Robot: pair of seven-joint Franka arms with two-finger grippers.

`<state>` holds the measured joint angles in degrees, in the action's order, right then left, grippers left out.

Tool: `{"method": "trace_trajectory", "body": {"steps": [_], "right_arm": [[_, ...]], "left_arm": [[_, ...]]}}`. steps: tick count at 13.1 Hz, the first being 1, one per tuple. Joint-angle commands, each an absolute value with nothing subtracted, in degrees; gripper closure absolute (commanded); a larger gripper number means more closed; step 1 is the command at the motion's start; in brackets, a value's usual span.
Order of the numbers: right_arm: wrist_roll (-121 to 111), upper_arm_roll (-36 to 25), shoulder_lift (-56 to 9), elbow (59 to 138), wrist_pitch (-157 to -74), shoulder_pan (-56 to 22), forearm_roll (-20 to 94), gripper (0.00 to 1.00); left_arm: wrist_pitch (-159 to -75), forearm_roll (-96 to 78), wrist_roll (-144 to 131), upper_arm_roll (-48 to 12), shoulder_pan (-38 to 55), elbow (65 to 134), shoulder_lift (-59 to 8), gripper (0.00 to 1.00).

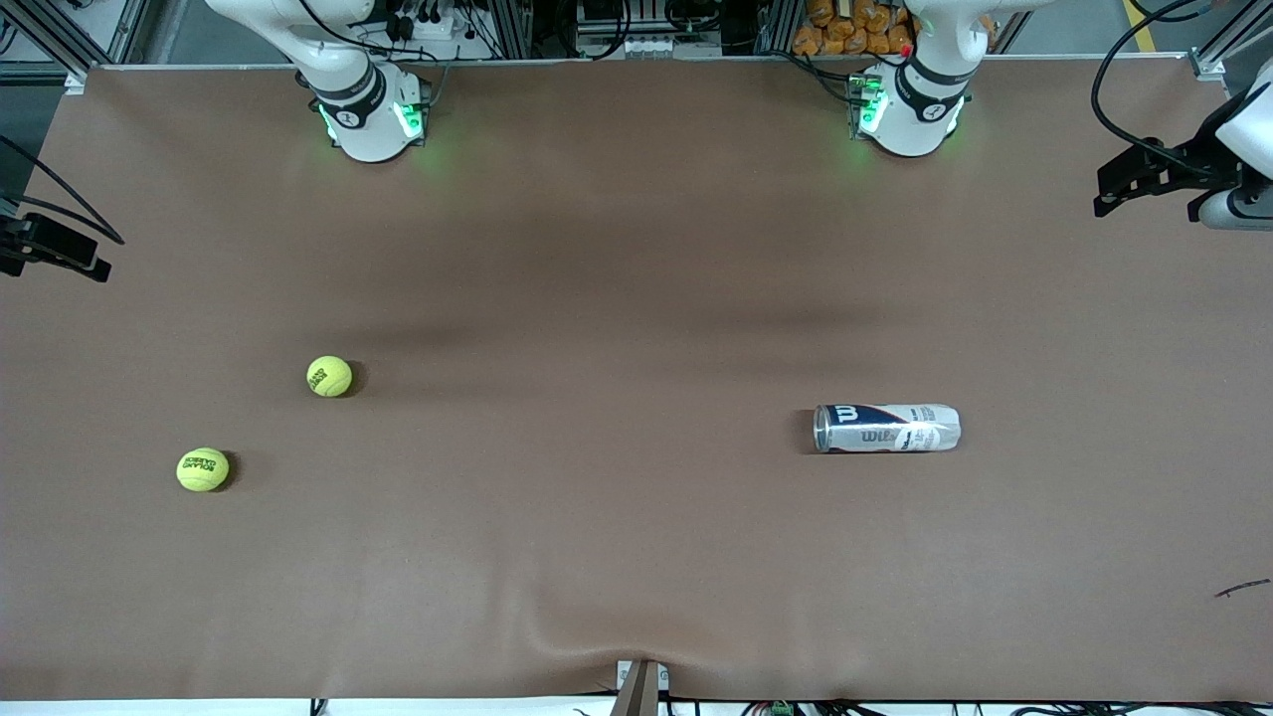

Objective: Insert tennis ball vertically with right arm
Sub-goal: 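Reach the left gripper to the can while the right gripper nears the balls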

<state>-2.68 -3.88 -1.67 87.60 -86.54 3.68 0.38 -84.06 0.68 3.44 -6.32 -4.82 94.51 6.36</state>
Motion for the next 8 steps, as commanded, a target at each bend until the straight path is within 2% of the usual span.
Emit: {"method": "trace_trajectory", "body": {"steps": [1,8], "right_arm": [[-3.08,-3.43,-2.29,86.22,-86.04,4.39,0.09,0.0],[-3.08,-3.43,-2.29,86.22,-86.13,4.3,0.09,0.0]], "left_arm": [[-83.41,1.76,2.99,-6.68,-4.92,93.16,5.45,0.0],[-83.41,3.69,3.52,-7.12,-4.31,92.11,3.08,0.0]]}}
